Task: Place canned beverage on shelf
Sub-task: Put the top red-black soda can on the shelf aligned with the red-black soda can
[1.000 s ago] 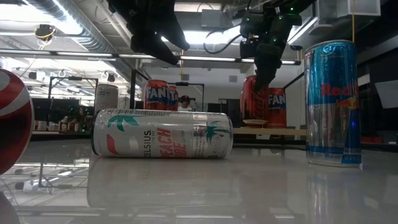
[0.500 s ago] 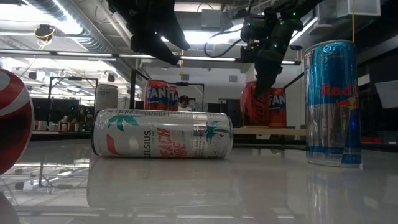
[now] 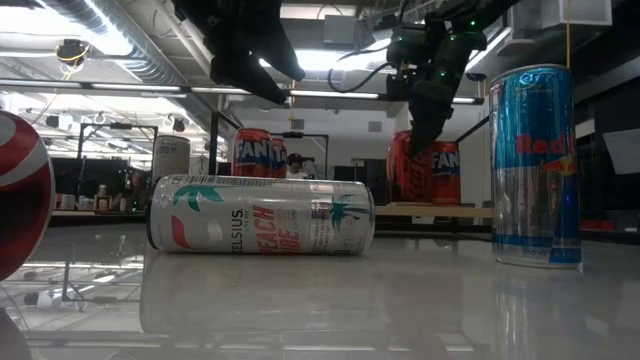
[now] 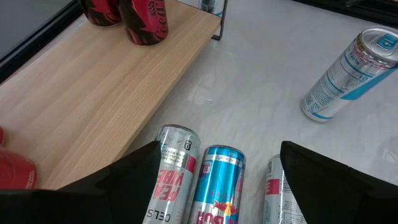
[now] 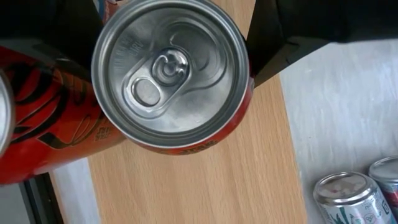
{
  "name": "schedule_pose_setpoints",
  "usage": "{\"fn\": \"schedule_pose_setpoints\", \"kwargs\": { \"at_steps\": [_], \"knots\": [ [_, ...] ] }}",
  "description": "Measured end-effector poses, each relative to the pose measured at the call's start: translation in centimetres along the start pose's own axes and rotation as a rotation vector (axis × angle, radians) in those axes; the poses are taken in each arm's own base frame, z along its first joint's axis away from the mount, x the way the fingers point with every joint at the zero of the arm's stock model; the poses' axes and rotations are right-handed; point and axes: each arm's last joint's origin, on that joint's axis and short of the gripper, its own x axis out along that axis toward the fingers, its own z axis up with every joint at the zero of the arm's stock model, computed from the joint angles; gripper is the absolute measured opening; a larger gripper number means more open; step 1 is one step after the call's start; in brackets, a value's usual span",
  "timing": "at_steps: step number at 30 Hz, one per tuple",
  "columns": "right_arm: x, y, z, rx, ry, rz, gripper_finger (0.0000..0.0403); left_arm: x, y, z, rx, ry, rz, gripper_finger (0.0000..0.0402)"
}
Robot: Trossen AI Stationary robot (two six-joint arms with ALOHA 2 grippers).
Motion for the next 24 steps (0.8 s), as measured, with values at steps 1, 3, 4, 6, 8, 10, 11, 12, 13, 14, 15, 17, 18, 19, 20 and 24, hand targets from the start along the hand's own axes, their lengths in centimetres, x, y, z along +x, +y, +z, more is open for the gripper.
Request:
{"fn": "schedule_pose_setpoints", "kwargs": {
  "at_steps": [1,3,4,6,8,10,11,12,13,14,15,17,18,19,20,24],
  "knots": [
    [0.01,0.00,0.00,0.000,0.000,0.000,0.0299,0.00,0.00,0.00,0.000,0.000,0.000,0.0323],
    [0.03,-0.02,0.03,0.000,-0.003,-0.001,0.0299,0.00,0.00,0.00,0.000,0.000,0.000,0.0323],
    [0.04,-0.03,0.06,0.000,-0.006,-0.001,0.0299,0.00,0.00,0.00,0.000,0.000,0.000,0.0323],
    [0.07,-0.04,0.12,-0.001,-0.013,-0.003,0.0299,0.00,0.00,0.00,0.000,0.000,0.000,0.0323],
    [0.08,-0.05,0.15,-0.001,-0.016,-0.004,0.0303,0.00,0.00,0.00,0.000,0.000,0.000,0.0323],
    [0.10,-0.05,0.14,-0.001,-0.015,-0.004,0.0315,0.00,0.00,0.00,0.000,0.000,0.000,0.0323],
    [0.10,-0.06,0.15,-0.001,-0.016,-0.004,0.0323,0.00,0.00,0.00,0.000,0.000,0.000,0.0323],
    [0.11,-0.06,0.16,-0.001,-0.016,-0.004,0.0331,0.00,0.00,0.00,0.000,0.000,0.000,0.0323],
    [0.15,-0.05,0.13,-0.001,-0.013,-0.003,0.0340,0.00,0.00,0.00,0.000,0.000,0.000,0.0323],
    [0.18,-0.05,0.11,-0.001,-0.011,-0.003,0.0349,0.00,0.00,0.00,0.000,0.000,0.000,0.0323],
    [0.19,-0.06,0.11,-0.001,-0.011,-0.003,0.0356,0.00,0.00,0.00,0.000,0.000,0.000,0.0323],
    [0.19,-0.06,0.11,-0.001,-0.011,-0.003,0.0368,0.00,0.00,0.00,0.000,0.000,0.000,0.0323],
    [0.19,-0.06,0.12,-0.001,-0.011,-0.003,0.0373,0.00,0.00,0.00,0.000,0.000,0.000,0.0323],
    [0.19,-0.06,0.12,-0.001,-0.011,-0.003,0.0376,0.00,0.00,0.00,0.000,0.000,0.000,0.0323],
    [0.19,-0.05,0.11,-0.001,-0.011,-0.003,0.0379,0.00,0.00,0.00,0.000,0.000,0.000,0.0323],
    [0.01,-0.05,0.18,0.000,-0.008,-0.002,0.0382,0.00,0.00,0.00,0.000,0.000,0.000,0.0323]
  ]
}}
